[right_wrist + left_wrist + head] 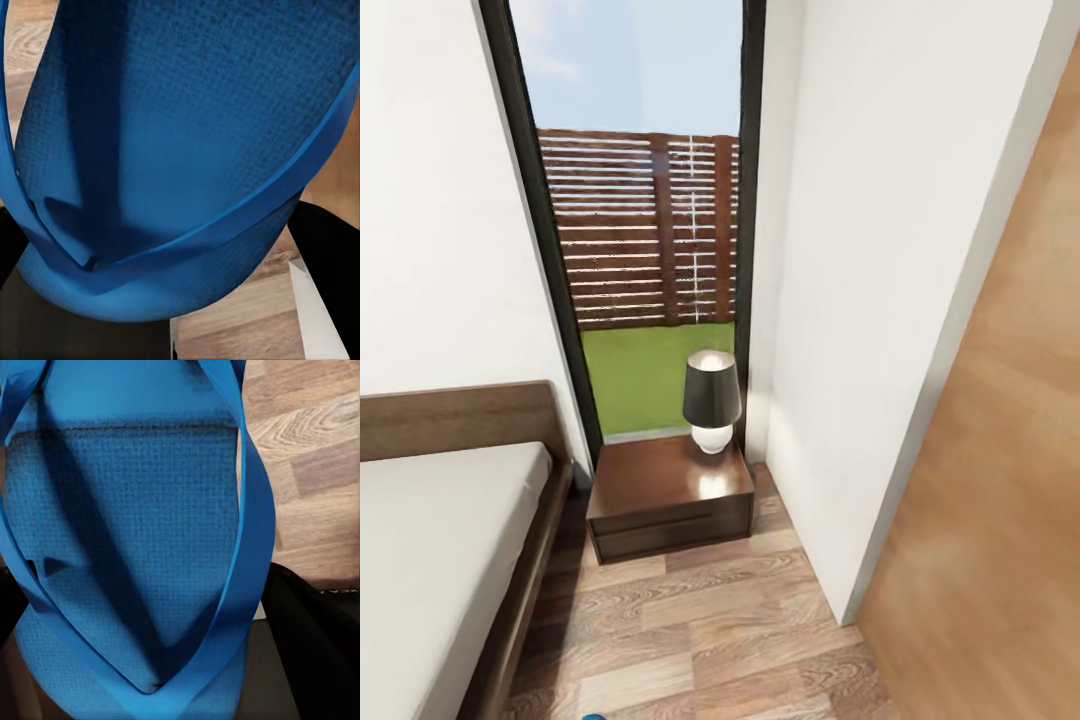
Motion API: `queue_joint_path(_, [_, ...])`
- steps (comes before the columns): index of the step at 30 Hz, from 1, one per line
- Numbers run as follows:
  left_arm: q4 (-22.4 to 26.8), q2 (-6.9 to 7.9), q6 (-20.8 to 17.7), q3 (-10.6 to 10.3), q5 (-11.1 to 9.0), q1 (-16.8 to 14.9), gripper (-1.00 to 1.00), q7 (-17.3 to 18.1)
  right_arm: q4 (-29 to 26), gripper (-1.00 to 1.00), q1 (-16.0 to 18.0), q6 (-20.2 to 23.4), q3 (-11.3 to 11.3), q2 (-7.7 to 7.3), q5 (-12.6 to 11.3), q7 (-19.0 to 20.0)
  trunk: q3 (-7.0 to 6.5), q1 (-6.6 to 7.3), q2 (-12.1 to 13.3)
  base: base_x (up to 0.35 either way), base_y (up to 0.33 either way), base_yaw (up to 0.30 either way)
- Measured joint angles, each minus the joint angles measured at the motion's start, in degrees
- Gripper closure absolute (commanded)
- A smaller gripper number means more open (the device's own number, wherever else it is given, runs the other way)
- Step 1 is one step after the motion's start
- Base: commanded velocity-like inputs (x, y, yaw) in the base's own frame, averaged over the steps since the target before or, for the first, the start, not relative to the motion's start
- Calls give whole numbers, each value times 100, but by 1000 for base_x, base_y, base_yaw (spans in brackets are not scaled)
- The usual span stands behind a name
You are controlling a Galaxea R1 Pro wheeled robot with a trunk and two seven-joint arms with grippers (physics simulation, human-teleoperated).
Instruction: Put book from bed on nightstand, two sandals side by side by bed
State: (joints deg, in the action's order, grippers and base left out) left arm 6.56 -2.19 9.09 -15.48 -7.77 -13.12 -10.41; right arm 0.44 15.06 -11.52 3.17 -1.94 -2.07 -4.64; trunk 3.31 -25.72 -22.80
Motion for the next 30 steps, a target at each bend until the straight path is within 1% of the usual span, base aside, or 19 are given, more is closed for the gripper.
queue_joint_path(9, [0, 0, 0, 0, 7, 0, 100, 0, -3, 100, 0, 0, 1, 0, -1, 0, 0, 0, 0, 298, 0, 11])
queue_joint_path(16, [1, 0, 0, 0, 9, 1, 100, -1, -4, 100, 1, 0, -2, 0, -1, 0, 0, 0, 0, 300, 0, 84])
queue_joint_path(21, [2, 1, -1, 0, 9, 1, 100, -1, -2, 100, 1, 0, -2, 0, -1, 0, 0, 0, 0, 300, 0, 214])
queue_joint_path(30, [2, -1, -1, 0, 9, 2, 100, 0, 2, 100, 1, 1, -3, 1, -1, -1, 0, 0, 0, 296, -35, 277])
